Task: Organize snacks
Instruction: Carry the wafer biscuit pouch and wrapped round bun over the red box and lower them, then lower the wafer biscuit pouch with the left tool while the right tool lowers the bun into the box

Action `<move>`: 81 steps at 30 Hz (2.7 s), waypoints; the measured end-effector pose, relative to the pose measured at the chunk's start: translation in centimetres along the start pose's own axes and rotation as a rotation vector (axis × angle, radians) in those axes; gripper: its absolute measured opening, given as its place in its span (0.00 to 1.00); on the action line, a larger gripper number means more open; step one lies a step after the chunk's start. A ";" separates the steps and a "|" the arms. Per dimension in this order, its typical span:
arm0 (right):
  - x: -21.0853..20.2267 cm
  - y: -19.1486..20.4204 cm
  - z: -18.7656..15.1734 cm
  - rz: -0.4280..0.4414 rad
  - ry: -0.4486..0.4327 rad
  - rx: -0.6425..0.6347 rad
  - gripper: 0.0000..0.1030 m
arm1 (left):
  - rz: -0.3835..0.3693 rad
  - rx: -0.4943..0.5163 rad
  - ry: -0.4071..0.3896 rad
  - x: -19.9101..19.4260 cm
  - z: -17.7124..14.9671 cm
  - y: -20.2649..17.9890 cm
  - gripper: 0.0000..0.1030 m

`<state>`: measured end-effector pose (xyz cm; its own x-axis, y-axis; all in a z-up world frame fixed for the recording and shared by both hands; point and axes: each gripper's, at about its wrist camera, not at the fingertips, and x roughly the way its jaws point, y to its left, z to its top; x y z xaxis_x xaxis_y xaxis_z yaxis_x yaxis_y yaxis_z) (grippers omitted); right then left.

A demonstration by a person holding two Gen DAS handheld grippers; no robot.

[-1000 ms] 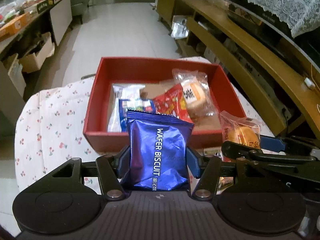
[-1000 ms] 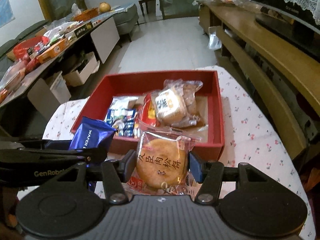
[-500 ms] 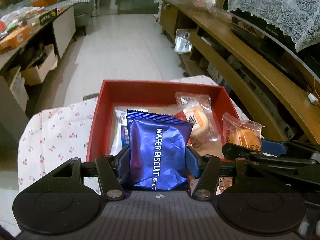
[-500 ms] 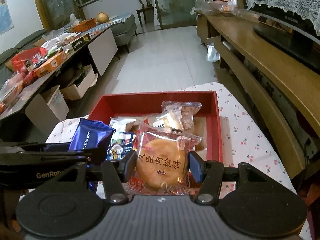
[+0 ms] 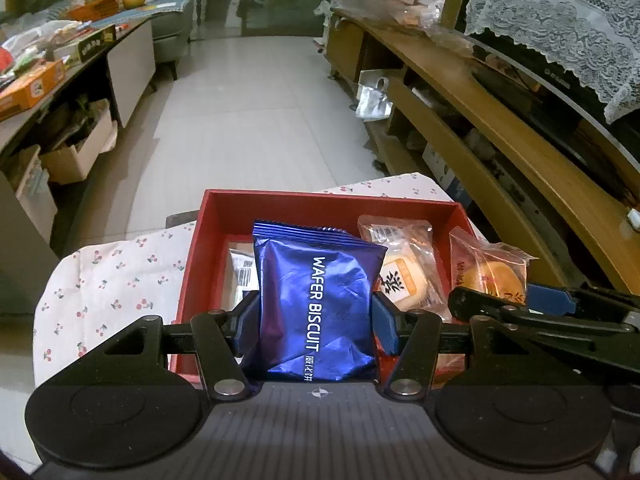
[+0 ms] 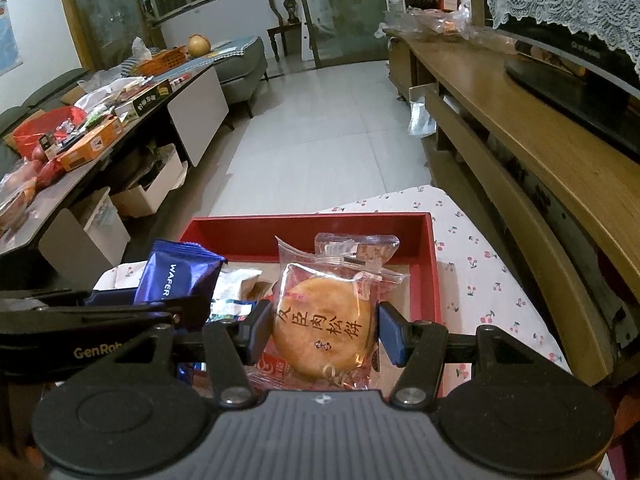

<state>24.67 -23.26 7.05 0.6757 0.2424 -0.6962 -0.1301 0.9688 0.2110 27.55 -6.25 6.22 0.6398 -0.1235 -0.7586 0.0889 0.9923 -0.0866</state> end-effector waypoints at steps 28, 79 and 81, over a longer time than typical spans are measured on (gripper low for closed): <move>2.4 -0.5 0.7 -0.024 0.013 0.001 0.61 | 0.058 0.009 -0.002 1.4 0.4 -0.2 0.62; 6.2 0.5 0.4 -0.054 0.065 -0.030 0.61 | 0.141 -0.013 0.053 4.6 0.0 0.6 0.62; 6.5 0.5 0.4 -0.052 0.068 -0.030 0.61 | 0.144 -0.015 0.057 4.8 0.0 0.8 0.62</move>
<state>29.29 -21.20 2.97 0.6311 0.1932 -0.7512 -0.1184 0.9811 0.1528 30.70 -6.09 2.51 0.6010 0.0206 -0.7990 -0.0120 0.9998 0.0167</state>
